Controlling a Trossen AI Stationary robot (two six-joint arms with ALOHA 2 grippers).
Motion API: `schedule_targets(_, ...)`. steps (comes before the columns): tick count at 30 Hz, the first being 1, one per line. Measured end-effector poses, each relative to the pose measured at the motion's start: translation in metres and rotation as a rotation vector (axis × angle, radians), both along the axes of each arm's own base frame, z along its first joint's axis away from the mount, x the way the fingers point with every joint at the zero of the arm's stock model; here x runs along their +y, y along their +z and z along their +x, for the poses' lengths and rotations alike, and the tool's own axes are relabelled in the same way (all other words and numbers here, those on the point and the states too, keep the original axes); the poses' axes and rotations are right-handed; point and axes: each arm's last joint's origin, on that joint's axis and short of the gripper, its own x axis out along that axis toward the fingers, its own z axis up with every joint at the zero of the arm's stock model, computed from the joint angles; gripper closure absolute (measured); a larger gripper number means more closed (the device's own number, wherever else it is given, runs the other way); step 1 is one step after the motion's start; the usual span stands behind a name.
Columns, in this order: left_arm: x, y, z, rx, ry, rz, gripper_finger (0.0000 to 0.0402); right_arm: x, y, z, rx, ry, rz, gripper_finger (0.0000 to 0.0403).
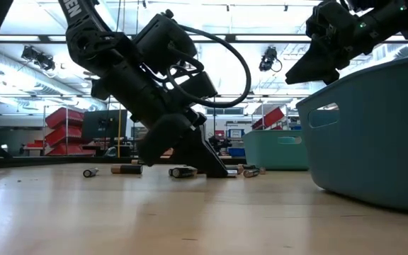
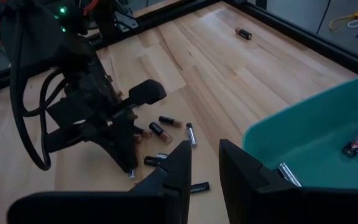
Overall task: Sort batteries
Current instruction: Put the silver battery into the green bin
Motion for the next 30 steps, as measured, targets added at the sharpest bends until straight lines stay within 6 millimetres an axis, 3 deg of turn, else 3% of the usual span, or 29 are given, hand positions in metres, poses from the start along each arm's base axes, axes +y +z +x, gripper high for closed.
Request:
schedule_targets(14, -0.007, 0.022, -0.002, -0.064, -0.008, 0.019, 0.04, 0.0, 0.0, 0.0, 0.0, 0.002, 0.001, 0.0334)
schedule_targets(25, -0.006, 0.024, -0.002, -0.073, 0.008, 0.013, 0.0401, 0.0, 0.0, 0.0, -0.002, 0.002, 0.001, 0.0334)
schedule_targets(30, -0.006, 0.025, -0.001, -0.078, 0.017, 0.023, 0.0382, 0.0, 0.001, 0.0, -0.008, 0.002, 0.001, 0.0334)
